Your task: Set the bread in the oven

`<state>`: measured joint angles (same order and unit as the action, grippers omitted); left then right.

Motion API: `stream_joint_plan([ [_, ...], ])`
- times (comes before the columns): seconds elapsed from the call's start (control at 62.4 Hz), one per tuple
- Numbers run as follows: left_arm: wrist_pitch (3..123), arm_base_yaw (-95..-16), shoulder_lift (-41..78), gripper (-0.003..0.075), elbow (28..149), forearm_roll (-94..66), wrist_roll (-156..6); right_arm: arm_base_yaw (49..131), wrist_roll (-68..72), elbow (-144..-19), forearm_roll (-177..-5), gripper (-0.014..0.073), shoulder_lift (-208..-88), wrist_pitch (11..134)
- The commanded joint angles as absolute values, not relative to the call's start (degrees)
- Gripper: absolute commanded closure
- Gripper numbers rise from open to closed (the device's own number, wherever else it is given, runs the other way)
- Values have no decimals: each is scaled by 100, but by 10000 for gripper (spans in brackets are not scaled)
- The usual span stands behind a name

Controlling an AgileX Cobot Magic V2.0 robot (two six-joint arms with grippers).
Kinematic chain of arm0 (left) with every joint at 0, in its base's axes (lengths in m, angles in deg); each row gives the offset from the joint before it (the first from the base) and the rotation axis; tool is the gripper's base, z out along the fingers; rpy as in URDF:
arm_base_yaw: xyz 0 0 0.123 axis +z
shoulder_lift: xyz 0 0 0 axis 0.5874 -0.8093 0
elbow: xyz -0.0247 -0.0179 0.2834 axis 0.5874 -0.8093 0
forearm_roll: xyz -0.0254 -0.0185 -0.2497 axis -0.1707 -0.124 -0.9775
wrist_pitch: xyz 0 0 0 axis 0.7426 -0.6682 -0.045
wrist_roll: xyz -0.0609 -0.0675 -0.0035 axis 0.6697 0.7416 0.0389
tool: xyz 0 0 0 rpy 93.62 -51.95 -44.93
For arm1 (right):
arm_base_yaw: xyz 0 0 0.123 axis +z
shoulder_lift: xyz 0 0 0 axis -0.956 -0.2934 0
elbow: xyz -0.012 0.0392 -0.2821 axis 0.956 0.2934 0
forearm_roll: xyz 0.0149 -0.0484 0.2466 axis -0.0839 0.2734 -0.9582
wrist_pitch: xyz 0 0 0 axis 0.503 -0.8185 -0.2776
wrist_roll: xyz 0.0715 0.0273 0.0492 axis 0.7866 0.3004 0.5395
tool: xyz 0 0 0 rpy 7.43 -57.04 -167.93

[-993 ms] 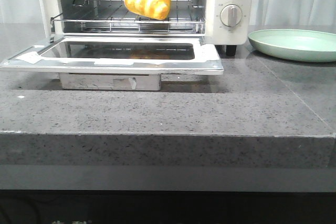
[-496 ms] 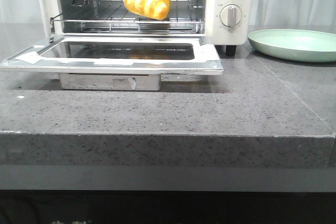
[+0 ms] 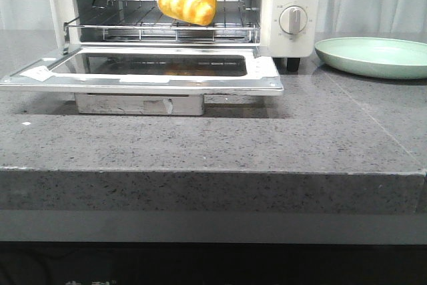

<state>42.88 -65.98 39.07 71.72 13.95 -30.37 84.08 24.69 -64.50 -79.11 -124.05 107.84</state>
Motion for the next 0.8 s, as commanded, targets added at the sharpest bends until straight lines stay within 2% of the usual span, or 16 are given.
stream_joint_plan([
  [0.0,4713,-6590,3917,738,7341,1385,-3016,8383,2404,-6589,-7877,214,-12395,10404],
  [0.144,4701,-6590,3917,738,7341,1385,-3016,8383,2404,-6589,-7877,532,-12395,10404],
  [0.272,4701,-6590,3917,738,7341,1385,-3016,8383,2404,-6589,-7877,718,-12395,10404],
  [0.785,4762,-6624,3989,738,7260,1366,-3016,8383,2404,-6589,-7877,712,-12395,10465],
])
